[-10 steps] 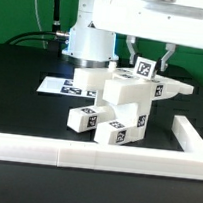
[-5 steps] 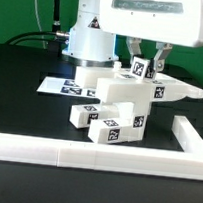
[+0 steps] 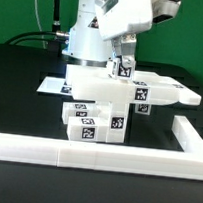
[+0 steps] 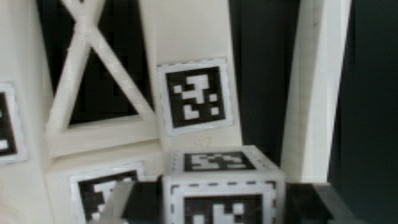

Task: Assemble chair

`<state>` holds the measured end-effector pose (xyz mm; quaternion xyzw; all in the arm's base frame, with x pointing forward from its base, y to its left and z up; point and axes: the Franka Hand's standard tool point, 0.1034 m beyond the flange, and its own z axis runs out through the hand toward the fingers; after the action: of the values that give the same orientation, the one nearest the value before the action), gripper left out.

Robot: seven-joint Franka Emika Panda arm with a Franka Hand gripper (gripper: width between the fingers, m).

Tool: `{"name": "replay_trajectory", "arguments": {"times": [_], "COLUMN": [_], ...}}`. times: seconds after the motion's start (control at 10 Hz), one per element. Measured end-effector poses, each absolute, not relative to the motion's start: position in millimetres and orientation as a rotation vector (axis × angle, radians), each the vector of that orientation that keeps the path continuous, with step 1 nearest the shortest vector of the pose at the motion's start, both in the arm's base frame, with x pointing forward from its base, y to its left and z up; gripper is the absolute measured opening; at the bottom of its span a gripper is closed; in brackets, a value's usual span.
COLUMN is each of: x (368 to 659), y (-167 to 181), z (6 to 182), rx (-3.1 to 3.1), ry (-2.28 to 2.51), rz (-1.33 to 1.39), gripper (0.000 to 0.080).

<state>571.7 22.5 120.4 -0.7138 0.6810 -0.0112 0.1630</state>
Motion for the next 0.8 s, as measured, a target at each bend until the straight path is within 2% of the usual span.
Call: {"name": "replay_trajectory", "arguments": {"times": [0.3, 0.5, 0.6, 0.8], "x": [570, 572, 574, 573], "y": [25, 31, 31, 31], "z": [124.4, 141.3, 147.4, 144.7], "rx": [-2.004, -2.064, -2.104, -2.125], "ry": [1.972, 1.915, 1.881, 1.860], "rz": [0.057, 0.103, 0.088, 0.084], "gripper": [0.0285, 0.0600, 0.0600, 0.0647]}}
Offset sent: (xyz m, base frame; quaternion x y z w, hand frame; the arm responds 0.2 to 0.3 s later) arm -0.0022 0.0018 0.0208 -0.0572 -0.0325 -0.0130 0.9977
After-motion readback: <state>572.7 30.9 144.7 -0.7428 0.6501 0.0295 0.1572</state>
